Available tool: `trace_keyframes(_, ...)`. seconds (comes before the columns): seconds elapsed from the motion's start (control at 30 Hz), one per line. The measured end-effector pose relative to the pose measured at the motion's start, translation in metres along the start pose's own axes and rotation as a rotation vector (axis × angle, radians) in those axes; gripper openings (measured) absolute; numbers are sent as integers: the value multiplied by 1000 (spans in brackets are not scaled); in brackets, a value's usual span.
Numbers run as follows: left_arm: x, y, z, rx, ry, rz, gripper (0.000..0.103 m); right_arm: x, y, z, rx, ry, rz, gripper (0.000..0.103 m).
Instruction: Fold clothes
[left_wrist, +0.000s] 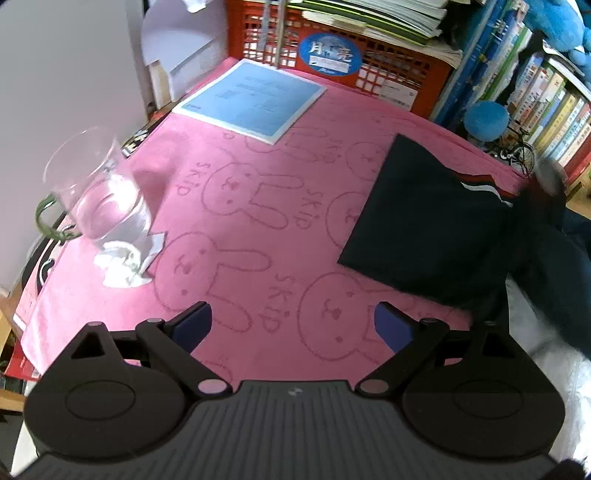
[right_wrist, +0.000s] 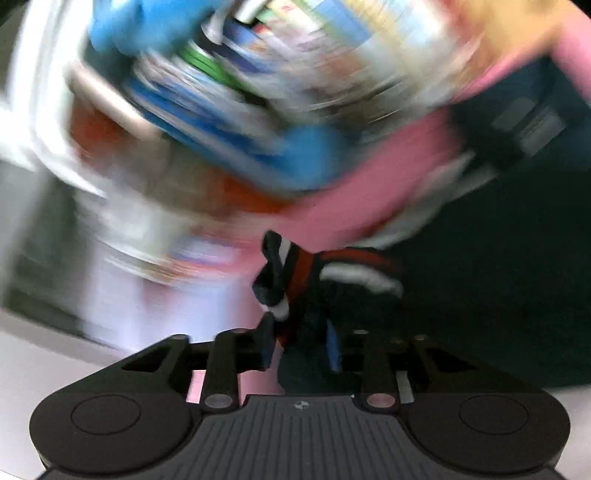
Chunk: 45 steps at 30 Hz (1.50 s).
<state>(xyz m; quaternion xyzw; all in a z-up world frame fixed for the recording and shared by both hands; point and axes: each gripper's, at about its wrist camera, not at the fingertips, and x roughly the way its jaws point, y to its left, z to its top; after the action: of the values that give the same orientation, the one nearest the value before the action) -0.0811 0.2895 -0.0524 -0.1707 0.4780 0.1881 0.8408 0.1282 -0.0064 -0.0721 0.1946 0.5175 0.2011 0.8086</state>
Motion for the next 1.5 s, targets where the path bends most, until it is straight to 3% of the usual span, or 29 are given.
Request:
trace_keyframes(0.03,1,-1,1,6,1,0,96,-3,4,-8,-147,-10,-197,52)
trace_keyframes(0.07,2,-3,2,12,1,2,96,-3,6,-21,-274,-16,-340,60)
trace_keyframes(0.1,2,-3,2,16,2,3,96,-3,8,-33,-377,-29,-445,77)
trace_keyframes(0.13,3,-4,3,18,5,5,96,-2,10,-44,-477,-42,-547,87)
trace_keyframes(0.2,5,-4,3,20,11,7,96,-5,10,-60,-575,-73,-643,90)
trace_keyframes(0.3,7,-4,4,23,24,11,96,-14,8,-65,-510,-86,-562,90)
trace_keyframes(0.37,7,-6,3,28,25,13,96,-29,-12,-62,-336,-109,-428,90)
trace_keyframes(0.4,7,-6,3,32,25,13,96,-36,-21,-60,-234,-124,-345,84)
trace_keyframes(0.47,6,-9,3,41,23,13,96,-41,-32,-54,-121,-119,-195,27)
trace_keyframes(0.5,5,-10,3,45,23,11,96,-35,-27,-55,-180,-87,-238,8)
trace_keyframes(0.63,4,-17,2,64,21,-6,96,-13,-10,-54,-361,-15,-308,13)
trace_keyframes(0.7,2,-23,3,83,8,-23,96,-9,-7,-45,-369,-18,-274,15)
trace_keyframes(0.8,4,-40,8,147,-19,-59,96,-17,-22,-21,-229,-73,-57,15)
trace_keyframes(0.9,12,-61,16,223,-47,-69,96,-6,-15,2,-269,-136,-314,18)
trace_keyframes(0.93,15,-67,18,242,-50,-69,96,-3,-8,1,-371,-157,-423,19)
trace_keyframes(0.97,18,-73,21,256,-54,-74,96,-5,-1,-1,-441,-173,-451,19)
trace_keyframes(1.0,19,-77,22,261,-58,-82,96,-11,4,-5,-456,-180,-390,19)
trace_keyframes(1.03,21,-81,23,265,-60,-91,96,-20,5,-10,-425,-170,-268,19)
trace_keyframes(1.1,26,-86,23,261,-45,-117,96,-25,0,-17,-332,-75,-39,19)
trace_keyframes(1.13,29,-89,23,259,-37,-130,96,-19,-2,-21,-310,-10,15,18)
trace_keyframes(1.2,36,-94,22,264,-19,-142,96,-1,3,-31,-374,35,-55,16)
trace_keyframes(1.3,48,-101,20,284,21,-125,96,29,13,-40,-546,-9,-286,18)
trace_keyframes(1.37,52,-102,20,289,42,-106,96,31,27,-48,-650,-48,-374,19)
trace_keyframes(1.43,52,-99,19,283,48,-107,96,16,31,-46,-619,-73,-275,19)
trace_keyframes(1.5,50,-95,18,275,52,-109,96,-2,21,-34,-467,-84,-97,21)
